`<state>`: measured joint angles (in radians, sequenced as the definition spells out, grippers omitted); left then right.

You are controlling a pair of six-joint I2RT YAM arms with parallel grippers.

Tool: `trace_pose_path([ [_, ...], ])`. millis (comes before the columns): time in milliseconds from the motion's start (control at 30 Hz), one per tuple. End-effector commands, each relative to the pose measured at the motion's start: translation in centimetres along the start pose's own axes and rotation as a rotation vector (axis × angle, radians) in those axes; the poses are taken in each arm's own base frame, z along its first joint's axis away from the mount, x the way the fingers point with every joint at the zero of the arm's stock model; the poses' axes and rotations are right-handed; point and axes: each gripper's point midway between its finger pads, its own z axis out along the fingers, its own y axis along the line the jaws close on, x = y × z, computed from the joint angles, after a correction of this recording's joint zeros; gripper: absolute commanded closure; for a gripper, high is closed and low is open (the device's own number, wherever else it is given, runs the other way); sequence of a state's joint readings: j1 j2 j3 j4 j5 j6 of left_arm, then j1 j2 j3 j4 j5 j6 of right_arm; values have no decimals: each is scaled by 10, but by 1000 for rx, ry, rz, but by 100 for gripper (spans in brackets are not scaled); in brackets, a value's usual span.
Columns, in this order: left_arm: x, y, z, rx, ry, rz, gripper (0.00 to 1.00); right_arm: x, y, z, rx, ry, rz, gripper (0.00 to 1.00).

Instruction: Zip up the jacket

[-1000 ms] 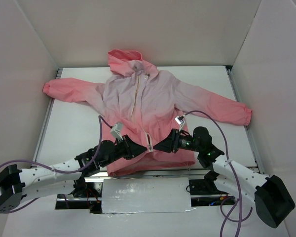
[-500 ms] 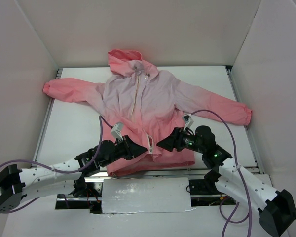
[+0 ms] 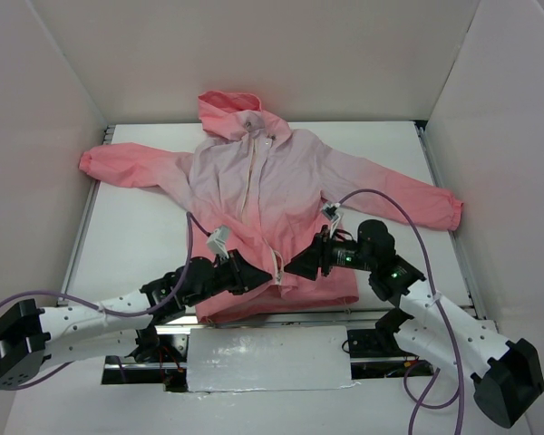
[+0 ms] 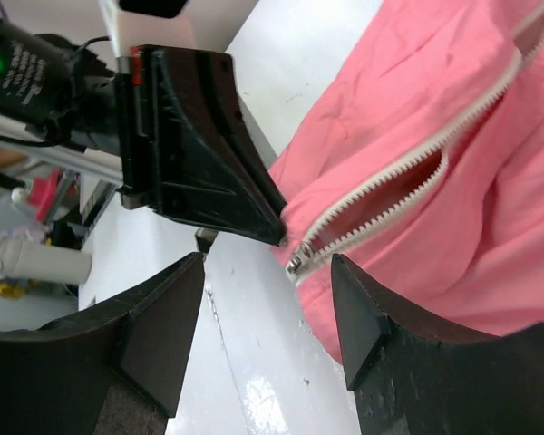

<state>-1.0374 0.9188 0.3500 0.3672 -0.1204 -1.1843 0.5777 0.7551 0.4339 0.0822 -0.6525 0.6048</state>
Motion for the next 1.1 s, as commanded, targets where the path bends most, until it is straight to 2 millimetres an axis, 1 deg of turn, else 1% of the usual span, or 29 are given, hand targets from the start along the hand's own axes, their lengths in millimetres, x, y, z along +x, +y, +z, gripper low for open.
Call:
trace_pose_path([
  [0,-12,-32,1,97,-25,-17,100,-22,25,1,-99,-23,-138,35],
  [167,-12,-34,2,99,-25,-16,100,-13,15,8,-97,19,-123,37],
  [267,-13,-35,3,97,-26,-14,100,-6,13,11,-113,30,-108,37],
  [533,-13,-35,6,91,-24,-12,100,6,18,14,-167,65,-95,37],
  [733,-13,-36,9,88,-20,-7,100,19,7,17,-142,93,-79,39],
  [900,-13,-37,10,91,-21,-9,100,20,-4,17,-97,64,-84,38],
  [967,-13,-37,10,90,-20,-7,100,22,-4,17,-103,65,-86,38],
  [1067,-14,-37,10,87,-22,-9,100,26,-1,18,-132,84,-74,41],
])
